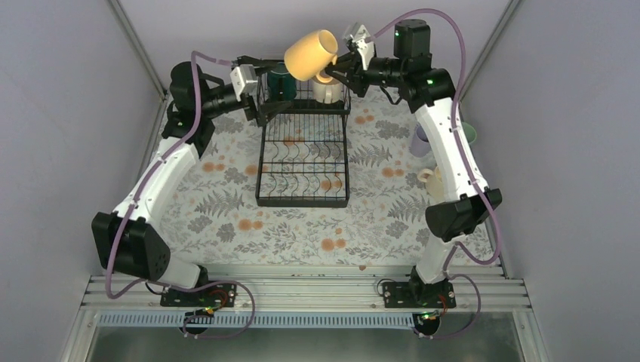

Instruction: Unload the cups from the dish rack

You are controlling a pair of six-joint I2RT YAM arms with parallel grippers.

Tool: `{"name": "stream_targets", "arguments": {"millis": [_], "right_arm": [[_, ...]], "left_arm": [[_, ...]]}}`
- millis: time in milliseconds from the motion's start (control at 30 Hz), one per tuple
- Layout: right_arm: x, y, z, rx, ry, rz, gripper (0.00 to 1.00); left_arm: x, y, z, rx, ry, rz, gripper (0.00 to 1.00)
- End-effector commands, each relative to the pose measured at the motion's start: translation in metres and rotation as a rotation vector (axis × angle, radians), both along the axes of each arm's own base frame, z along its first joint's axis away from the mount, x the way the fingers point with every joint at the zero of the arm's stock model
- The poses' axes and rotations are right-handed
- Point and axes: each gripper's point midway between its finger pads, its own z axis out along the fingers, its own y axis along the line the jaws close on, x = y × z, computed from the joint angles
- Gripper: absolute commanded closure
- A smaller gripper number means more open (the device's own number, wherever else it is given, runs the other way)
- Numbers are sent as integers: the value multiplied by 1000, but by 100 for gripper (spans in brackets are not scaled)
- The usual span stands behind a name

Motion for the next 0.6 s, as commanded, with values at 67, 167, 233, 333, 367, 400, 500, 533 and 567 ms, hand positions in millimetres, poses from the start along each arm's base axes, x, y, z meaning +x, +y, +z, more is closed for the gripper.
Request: {"name": "stream_targets", "arguments": {"millis": [67,167,233,333,367,400,500,533,567], "right_arm": [[-30,-2,59,136,-88,125,96],[-34,0,66,166,-80,165,97],[-32,2,64,177,-59,184,97],[-25,6,58,182,-38,200,97],[-22,7,57,185,-36,206,97],[-20,9,58,190,-39,209,97],[-16,12,58,203,-32,231,97],[-16,12,56,204,-26,238,97],[-16,13,55,205,-19,246,97]], "left_arm": [[13,25,17,-46,-23,-7,0],[17,31,20,-71,0,-49,0],[15,29,21,-80,21,-94,0],[9,25,25,-103,31,-158,0],[9,24,25,-110,45,-172,0],[8,22,25,-114,58,-188,0],[5,19,26,-134,78,-222,0],[4,18,27,-139,79,-229,0],[4,18,28,-144,87,-235,1]]}}
